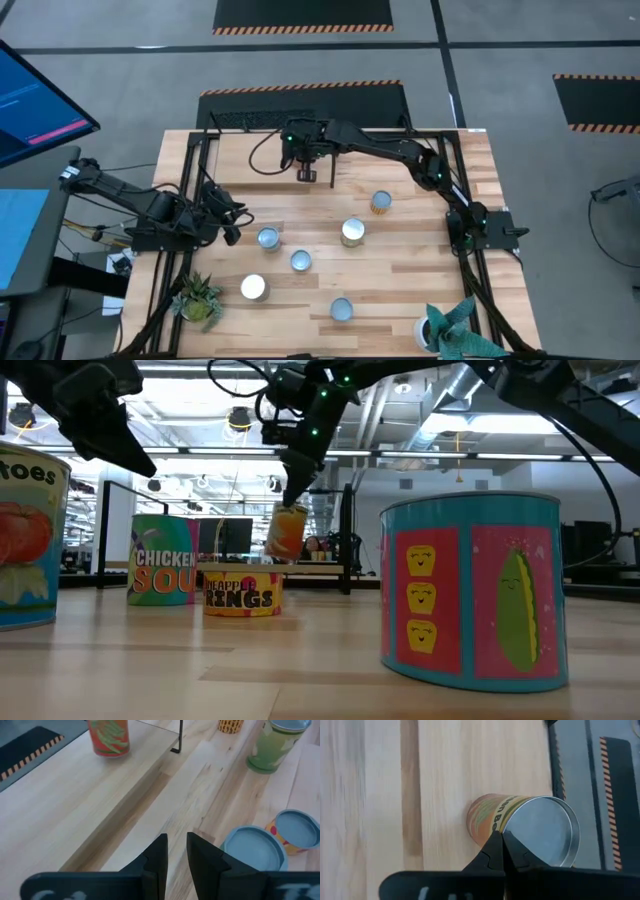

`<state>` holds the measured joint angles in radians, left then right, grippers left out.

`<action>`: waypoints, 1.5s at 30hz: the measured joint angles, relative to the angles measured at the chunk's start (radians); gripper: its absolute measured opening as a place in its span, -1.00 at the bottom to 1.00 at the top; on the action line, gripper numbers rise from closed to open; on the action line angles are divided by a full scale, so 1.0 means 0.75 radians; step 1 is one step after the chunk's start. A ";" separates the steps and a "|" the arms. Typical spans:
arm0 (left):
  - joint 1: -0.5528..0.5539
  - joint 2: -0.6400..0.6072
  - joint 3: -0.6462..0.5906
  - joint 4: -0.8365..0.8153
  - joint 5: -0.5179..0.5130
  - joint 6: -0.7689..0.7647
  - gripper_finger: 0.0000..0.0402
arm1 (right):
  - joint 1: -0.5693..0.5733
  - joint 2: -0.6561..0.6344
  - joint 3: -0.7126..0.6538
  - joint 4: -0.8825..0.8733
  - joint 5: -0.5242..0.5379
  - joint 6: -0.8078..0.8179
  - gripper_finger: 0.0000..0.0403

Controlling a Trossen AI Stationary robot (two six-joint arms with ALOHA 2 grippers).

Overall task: Pick and place cans onto a shelf
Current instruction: Put the green peas can on the shelf

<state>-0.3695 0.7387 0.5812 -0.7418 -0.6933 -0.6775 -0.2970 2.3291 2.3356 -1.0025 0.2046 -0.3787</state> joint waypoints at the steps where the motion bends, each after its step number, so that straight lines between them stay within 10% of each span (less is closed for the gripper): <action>1: 0.000 0.000 0.000 0.000 0.000 0.000 -0.69 | 0.001 0.000 -0.001 -0.020 -0.004 -0.026 -1.00; 17: 0.000 0.000 0.000 -0.001 0.001 0.000 -0.69 | 0.009 0.000 -0.001 -0.101 -0.028 -0.136 -0.99; 45: 0.000 0.000 0.001 0.075 -0.008 -0.018 -0.69 | 0.098 -0.075 0.026 -0.144 0.213 -0.135 -0.23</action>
<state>-0.3695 0.7387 0.5819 -0.6858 -0.6994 -0.6912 -0.2232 2.2726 2.3549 -1.1106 0.3643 -0.4797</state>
